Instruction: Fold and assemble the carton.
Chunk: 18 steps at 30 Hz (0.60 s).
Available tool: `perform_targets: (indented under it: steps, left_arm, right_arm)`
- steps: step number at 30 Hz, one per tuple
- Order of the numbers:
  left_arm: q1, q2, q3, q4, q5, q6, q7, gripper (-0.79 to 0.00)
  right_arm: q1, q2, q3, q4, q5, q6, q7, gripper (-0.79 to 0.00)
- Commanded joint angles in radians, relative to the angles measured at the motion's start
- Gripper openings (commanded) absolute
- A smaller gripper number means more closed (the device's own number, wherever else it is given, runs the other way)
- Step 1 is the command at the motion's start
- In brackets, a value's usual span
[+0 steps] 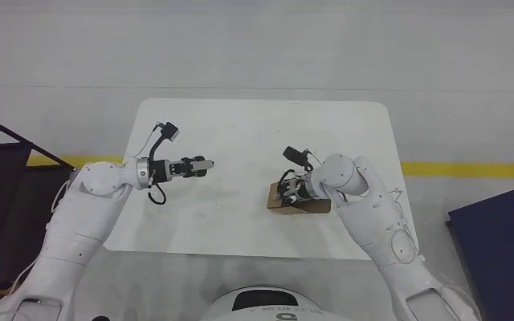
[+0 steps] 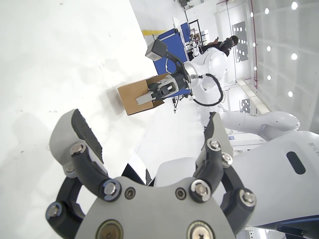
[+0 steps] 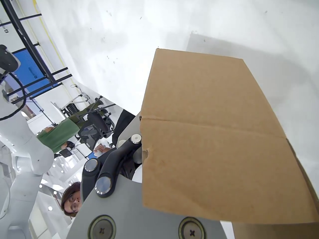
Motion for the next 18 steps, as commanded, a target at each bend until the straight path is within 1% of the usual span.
perform_targets:
  steps: [1, 2, 3, 4, 12, 18]
  left_arm:
    - [0.000, 0.000, -0.001, 0.000, 0.002, 0.000, 0.001, 0.000]
    - [0.000, 0.000, -0.001, 0.000, 0.002, 0.000, 0.001, 0.000]
    - [0.000, 0.000, -0.001, 0.000, 0.002, 0.000, 0.001, 0.000]
    - [0.001, 0.000, -0.001, 0.001, 0.000, -0.001, 0.002, 0.000]
    - [-0.004, -0.003, 0.007, 0.011, -0.008, -0.008, -0.002, 0.000]
    - [-0.010, -0.005, 0.014, 0.018, -0.015, -0.014, -0.008, 0.000]
  right_arm:
    - [0.014, 0.007, -0.013, -0.001, -0.001, 0.006, -0.006, -0.197]
    - [0.021, 0.011, -0.018, -0.002, 0.002, 0.010, -0.009, -0.080]
    - [0.028, 0.016, -0.024, -0.006, 0.004, 0.013, -0.013, -0.012]
    - [0.034, 0.020, -0.028, -0.010, 0.007, 0.016, -0.016, 0.000]
    - [0.064, 0.057, -0.081, -0.017, 0.055, 0.043, -0.042, 0.000]
    - [0.108, 0.082, -0.143, -0.037, 0.083, 0.068, -0.067, 0.000]
